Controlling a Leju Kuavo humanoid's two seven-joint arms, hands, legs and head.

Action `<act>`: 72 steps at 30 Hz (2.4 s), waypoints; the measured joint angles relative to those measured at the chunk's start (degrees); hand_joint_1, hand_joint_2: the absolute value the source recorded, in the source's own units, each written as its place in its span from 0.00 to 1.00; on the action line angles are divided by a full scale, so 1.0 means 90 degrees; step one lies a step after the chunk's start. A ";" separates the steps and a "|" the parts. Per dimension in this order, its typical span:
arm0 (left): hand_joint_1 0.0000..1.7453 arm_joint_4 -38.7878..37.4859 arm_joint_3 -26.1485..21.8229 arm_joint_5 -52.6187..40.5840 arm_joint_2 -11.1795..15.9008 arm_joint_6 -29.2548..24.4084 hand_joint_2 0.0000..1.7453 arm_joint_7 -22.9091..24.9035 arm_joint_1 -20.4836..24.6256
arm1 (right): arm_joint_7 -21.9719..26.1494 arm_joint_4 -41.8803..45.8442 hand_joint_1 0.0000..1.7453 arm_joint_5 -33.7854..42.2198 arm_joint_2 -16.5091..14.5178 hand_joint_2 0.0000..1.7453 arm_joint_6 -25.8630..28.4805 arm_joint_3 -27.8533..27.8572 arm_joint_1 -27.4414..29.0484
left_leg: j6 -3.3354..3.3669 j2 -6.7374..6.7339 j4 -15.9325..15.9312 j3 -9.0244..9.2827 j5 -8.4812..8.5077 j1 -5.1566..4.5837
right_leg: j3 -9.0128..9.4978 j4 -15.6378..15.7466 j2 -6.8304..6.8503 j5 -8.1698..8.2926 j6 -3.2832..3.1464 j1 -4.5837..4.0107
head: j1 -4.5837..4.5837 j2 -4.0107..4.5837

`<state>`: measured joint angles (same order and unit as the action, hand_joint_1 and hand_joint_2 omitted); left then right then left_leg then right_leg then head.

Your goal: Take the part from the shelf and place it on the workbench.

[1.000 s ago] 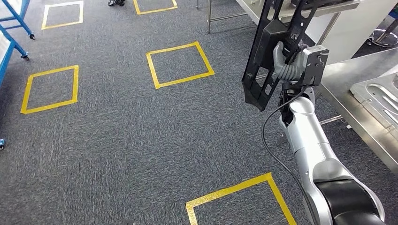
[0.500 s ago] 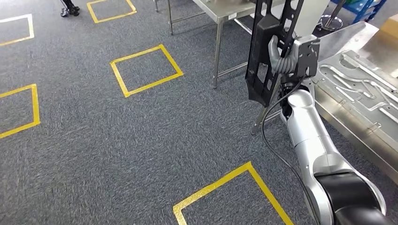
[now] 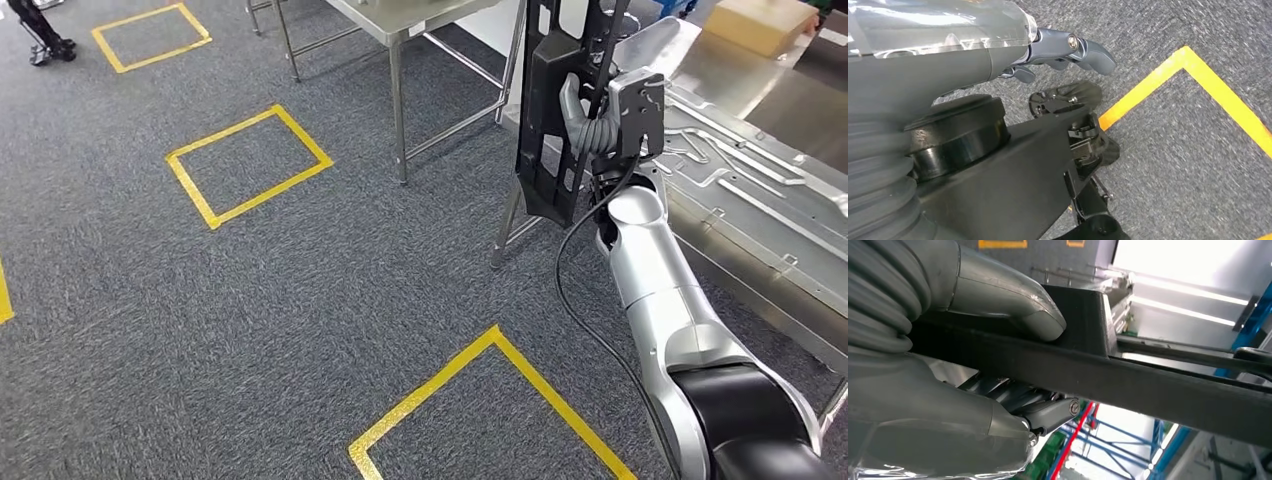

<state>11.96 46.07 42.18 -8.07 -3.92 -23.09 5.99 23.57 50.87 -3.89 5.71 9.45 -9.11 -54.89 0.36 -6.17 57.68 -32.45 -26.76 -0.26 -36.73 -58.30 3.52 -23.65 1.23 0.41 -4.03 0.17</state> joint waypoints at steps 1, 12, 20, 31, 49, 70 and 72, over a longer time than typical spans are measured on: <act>0.00 0.0000 -0.0007 0.0019 0.0000 -0.0015 1.00 -0.0013 -0.0004 | -0.0002 -0.0016 1.00 0.0000 -0.0003 1.00 -0.0015 -0.0007 -0.0026 | -0.0037 -0.0057 0.0001 0.0007 -0.0023 0.0003 | -0.0002 0.0003 -0.0085 0.0005 -0.0039 0.0009 | 0.0000 -0.0001; 0.00 -0.0001 -0.0030 0.0052 0.0001 -0.0056 1.00 -0.0047 -0.0075 | -0.0006 -0.0185 1.00 -0.0038 -0.0176 1.00 -0.0017 -0.0098 -0.0140 | -0.0068 0.0905 0.0724 -0.0373 -0.0164 0.0091 | -0.0008 -0.0031 -0.0976 0.0037 -0.0198 0.0014 | -0.0001 0.0001; 0.00 -0.0005 -0.0118 0.0076 -0.0018 -0.0049 1.00 -0.0076 -0.0035 | -0.0297 -0.0289 1.00 -0.0448 -0.0248 1.00 0.0154 -0.0212 -0.0385 | 0.0169 0.0714 0.0009 -0.0116 0.0140 0.0094 | -0.0394 -0.0592 -0.0661 -0.0270 0.0056 0.0023 | 0.0002 -0.0001; 0.00 -0.0002 -0.0117 -0.0222 -0.0092 0.0008 1.00 0.0200 0.0272 | -0.0144 -0.1121 1.00 -0.0534 0.0048 1.00 0.0041 -0.0229 -0.1184 | 0.0033 -0.0021 0.0065 -0.0075 0.0023 0.0016 | -0.0002 0.0014 0.0058 0.0021 -0.0021 -0.0066 | 0.0004 0.0001; 0.00 -0.0005 0.0047 -0.0435 -0.0018 0.0131 1.00 0.0395 0.0242 | 0.0001 -0.1335 1.00 -0.0571 0.0380 1.00 0.0140 -0.0219 -0.0887 | 0.0144 0.0907 0.0022 -0.0178 0.0199 0.0111 | -0.0106 -0.0057 -0.1171 0.0029 0.0087 0.0057 | 0.0001 0.0001; 0.00 -0.0012 -0.0013 -0.0125 0.0058 0.0707 1.00 0.0596 0.0043 | -0.0475 -0.0922 1.00 -0.0869 0.0437 1.00 0.0154 -0.0237 -0.0606 | -0.0113 0.0631 0.2040 -0.1152 -0.0596 0.0100 | 0.0150 0.0014 -0.0492 -0.0180 -0.0247 0.0012 | 0.0001 0.0001; 0.00 -0.0016 -0.0032 -0.0069 0.0077 0.0787 1.00 0.0662 0.0027 | -0.0509 -0.0915 1.00 -0.0911 0.0406 1.00 0.0152 -0.0251 -0.0596 | -0.0029 0.0650 0.1401 -0.0937 -0.0074 0.0080 | 0.0295 -0.0006 -0.0545 -0.0272 -0.0228 -0.0028 | 0.0001 0.0001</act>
<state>11.81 45.78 41.56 -7.38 3.16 -17.12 6.24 18.99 42.64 -12.09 9.37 10.82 -11.37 -60.25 0.10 -0.32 70.29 -40.88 -27.43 0.46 -34.08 -58.35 -1.38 -26.10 -0.82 0.16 -4.02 0.17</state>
